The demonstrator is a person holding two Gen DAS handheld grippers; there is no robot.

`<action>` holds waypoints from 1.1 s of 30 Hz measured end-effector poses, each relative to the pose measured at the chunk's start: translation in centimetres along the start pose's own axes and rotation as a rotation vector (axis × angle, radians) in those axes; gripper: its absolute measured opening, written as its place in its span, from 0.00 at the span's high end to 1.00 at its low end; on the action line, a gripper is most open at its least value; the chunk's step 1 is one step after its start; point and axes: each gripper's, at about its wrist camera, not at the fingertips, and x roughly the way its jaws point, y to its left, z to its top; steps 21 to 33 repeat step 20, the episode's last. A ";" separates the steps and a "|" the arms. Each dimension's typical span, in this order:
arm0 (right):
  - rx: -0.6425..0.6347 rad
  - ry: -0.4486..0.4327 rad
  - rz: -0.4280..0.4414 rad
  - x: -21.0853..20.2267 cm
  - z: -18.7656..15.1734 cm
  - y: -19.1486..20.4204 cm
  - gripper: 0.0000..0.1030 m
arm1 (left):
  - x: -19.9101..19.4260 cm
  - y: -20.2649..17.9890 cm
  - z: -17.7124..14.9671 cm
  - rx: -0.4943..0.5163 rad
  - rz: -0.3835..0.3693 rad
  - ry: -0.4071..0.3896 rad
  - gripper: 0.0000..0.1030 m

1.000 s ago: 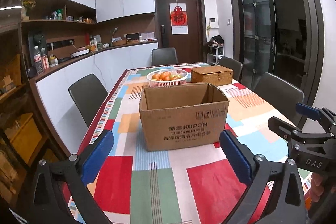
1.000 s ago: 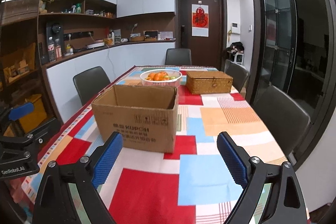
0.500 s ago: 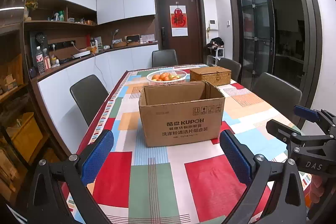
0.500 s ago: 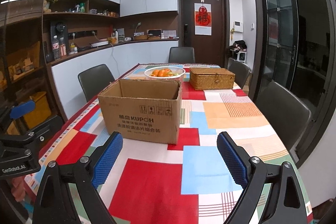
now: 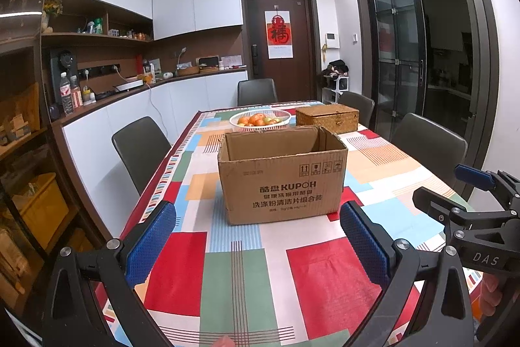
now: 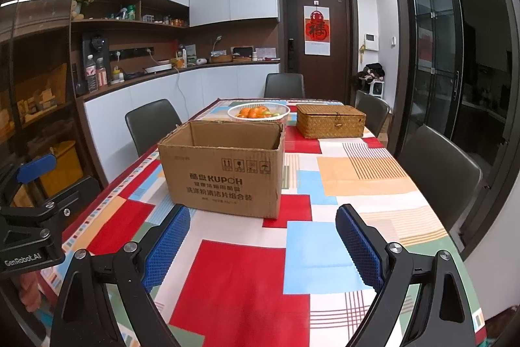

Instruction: Organize snacks

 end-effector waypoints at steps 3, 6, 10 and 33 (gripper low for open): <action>0.001 0.000 -0.002 -0.1 -0.1 0.0 0.11 | -0.3 0.1 -0.2 -0.003 0.001 0.003 0.00; 0.001 0.002 -0.004 -0.2 -0.3 0.1 0.11 | -0.4 0.2 -0.2 -0.005 0.002 -0.001 0.00; -0.002 0.005 -0.003 -0.3 -0.3 0.1 0.11 | -0.6 0.2 -0.4 -0.009 0.002 -0.006 0.00; -0.001 0.017 0.001 -0.1 -0.5 0.1 0.11 | -0.6 0.3 -0.7 -0.019 -0.002 0.012 0.00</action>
